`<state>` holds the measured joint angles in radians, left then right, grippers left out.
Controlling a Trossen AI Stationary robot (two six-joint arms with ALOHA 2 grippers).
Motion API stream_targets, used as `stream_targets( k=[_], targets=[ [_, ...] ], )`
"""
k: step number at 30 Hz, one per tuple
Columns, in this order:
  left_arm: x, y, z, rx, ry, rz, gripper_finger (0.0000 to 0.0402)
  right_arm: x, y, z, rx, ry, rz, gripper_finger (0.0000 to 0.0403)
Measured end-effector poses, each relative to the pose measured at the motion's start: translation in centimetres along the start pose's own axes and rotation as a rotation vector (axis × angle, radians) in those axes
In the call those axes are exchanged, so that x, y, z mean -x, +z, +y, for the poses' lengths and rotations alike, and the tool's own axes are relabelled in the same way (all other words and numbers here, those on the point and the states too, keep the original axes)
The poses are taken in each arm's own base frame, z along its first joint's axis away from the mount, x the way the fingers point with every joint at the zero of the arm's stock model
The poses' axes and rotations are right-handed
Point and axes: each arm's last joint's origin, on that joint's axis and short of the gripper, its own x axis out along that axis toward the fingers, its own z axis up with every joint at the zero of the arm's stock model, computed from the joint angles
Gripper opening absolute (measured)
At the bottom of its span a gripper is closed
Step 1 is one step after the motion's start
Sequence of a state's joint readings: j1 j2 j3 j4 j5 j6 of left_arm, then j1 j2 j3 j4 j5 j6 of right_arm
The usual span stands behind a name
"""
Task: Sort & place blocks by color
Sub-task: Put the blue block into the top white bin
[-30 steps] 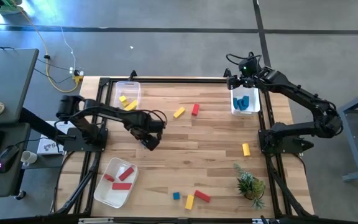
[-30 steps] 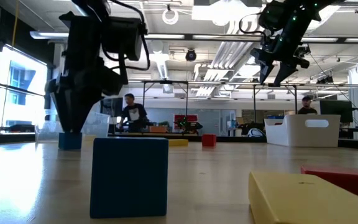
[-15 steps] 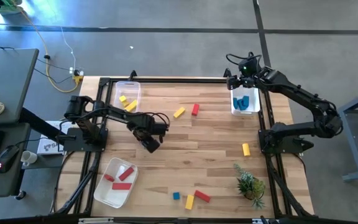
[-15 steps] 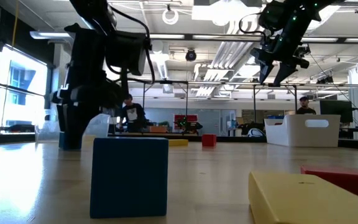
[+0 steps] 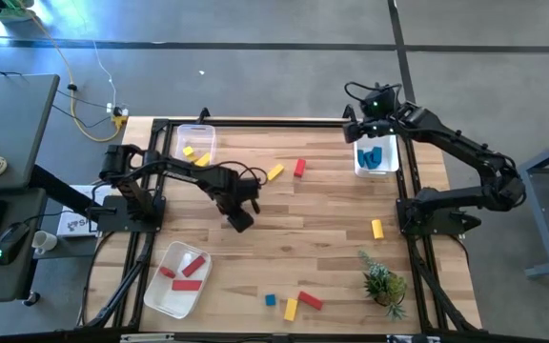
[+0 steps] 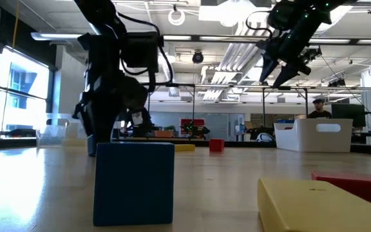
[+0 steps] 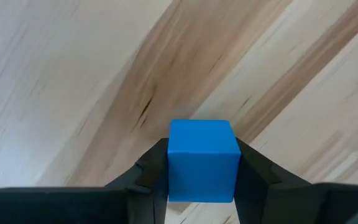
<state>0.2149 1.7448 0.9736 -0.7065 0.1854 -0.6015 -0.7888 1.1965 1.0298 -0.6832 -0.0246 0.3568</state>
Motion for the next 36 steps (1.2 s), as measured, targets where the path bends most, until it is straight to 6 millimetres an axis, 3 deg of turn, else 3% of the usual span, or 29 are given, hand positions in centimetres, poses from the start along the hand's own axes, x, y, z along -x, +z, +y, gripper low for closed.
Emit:
stream_targets(
  k=[11,21,36],
  targets=[
    [0.5,2.5,1.1,0.008,-0.174,-0.095,0.0104,0.2,-0.1,3.6,0.109,0.153,-0.085,0.0245],
    [1.5,4.6,0.7,-0.036,-0.475,-0.17,0.0104,0.4,-1.1,5.4,0.158,0.206,-0.061,0.0245],
    [5.7,8.3,-0.8,-0.044,-0.98,-0.409,0.0104,1.2,-3.6,9.3,0.51,0.382,-0.043,0.0245]
  ],
)
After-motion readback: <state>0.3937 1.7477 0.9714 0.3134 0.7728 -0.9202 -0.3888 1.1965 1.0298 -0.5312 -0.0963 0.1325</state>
